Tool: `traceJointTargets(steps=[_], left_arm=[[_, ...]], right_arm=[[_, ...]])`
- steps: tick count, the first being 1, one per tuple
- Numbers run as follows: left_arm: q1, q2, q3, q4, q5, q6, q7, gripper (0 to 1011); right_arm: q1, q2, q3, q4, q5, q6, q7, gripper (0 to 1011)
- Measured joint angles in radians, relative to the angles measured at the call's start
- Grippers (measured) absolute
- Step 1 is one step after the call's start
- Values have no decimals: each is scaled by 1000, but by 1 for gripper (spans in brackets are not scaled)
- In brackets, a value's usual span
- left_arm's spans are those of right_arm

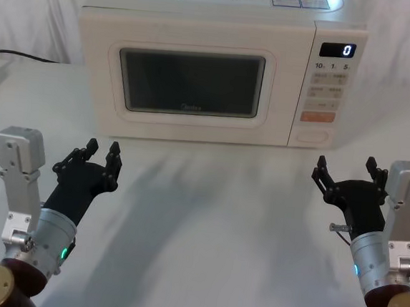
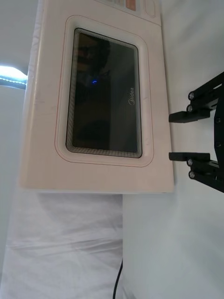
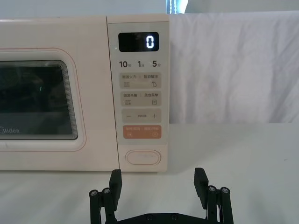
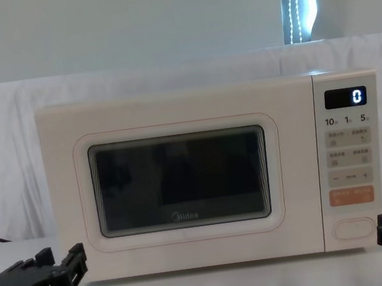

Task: Press the button to open the microwave door with one hand; close the microwave door with the other hand.

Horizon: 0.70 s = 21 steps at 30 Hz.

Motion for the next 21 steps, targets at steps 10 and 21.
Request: traceJointTargets(steps=[10,21], left_arm=[[-1,0,1,0,0,1,-1,700],[-1,0,1,0,0,1,-1,1001]], right_arm=[[0,0,0,0,0,0,0,1002],[0,0,0,0,0,0,0,1002]])
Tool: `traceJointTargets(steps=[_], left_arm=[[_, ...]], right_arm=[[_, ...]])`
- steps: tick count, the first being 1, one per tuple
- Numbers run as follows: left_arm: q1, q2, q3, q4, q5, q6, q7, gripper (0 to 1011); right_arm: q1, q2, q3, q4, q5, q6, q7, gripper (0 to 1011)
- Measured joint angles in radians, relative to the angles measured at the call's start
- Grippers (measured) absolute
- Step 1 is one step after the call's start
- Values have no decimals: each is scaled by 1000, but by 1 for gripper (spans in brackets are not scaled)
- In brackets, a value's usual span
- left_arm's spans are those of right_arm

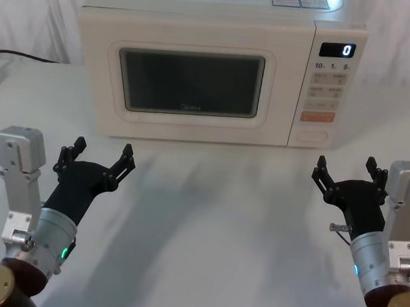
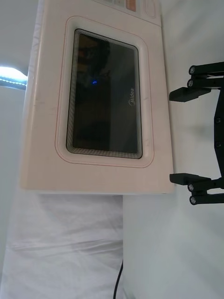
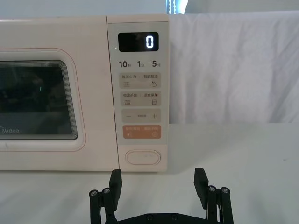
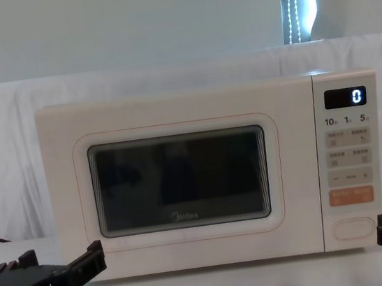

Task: Press the button to open the microwave door with one hand; close the microwave door with the other hand.

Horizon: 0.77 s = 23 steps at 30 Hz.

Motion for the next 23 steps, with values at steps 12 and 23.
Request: traceJointTargets(steps=[12,23], left_arm=[[0,0,0,0,0,0,0,1001],[0,0,0,0,0,0,0,1001]], right_arm=[[0,0,0,0,0,0,0,1002],[0,0,0,0,0,0,0,1002]])
